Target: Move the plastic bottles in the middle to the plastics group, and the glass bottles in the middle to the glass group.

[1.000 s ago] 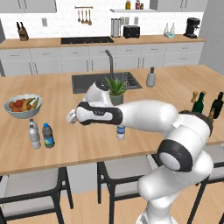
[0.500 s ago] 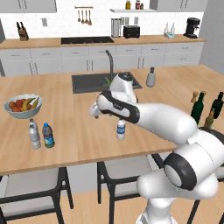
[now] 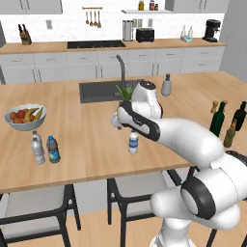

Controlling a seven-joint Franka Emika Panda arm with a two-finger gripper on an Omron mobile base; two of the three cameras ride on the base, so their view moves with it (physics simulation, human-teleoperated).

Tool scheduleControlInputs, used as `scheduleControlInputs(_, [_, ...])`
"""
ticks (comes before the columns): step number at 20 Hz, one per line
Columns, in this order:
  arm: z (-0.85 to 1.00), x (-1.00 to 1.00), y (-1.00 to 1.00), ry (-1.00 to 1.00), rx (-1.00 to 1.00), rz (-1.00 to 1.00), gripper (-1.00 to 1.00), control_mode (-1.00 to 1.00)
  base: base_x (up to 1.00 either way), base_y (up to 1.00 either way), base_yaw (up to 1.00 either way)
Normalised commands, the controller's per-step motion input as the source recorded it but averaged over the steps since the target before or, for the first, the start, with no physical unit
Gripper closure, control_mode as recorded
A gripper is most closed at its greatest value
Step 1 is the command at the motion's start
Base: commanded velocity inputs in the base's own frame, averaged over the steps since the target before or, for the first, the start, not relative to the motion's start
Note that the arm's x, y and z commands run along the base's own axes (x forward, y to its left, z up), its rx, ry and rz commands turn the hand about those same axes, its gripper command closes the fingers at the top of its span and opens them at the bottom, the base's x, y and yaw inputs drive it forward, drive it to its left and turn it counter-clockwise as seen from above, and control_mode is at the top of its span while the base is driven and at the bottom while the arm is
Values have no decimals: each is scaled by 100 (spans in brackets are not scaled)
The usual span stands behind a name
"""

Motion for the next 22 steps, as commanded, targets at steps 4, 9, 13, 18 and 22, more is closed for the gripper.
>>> scheduleControlInputs(4, [-2,1,-45,0,0,-13,-100,-100,0,0,0])
scheduleControlInputs(9, [-14,6,-60,0,0,-8,-100,-100,0,0,0])
scheduleControlInputs(13, [-33,0,-37,0,0,0,-100,-100,0,0,0])
scheduleControlInputs(18, [-31,5,-2,0,0,0,-100,-100,0,0,0])
scheduleControlInputs(22, [-17,3,-1,0,0,0,-100,-100,0,0,0])
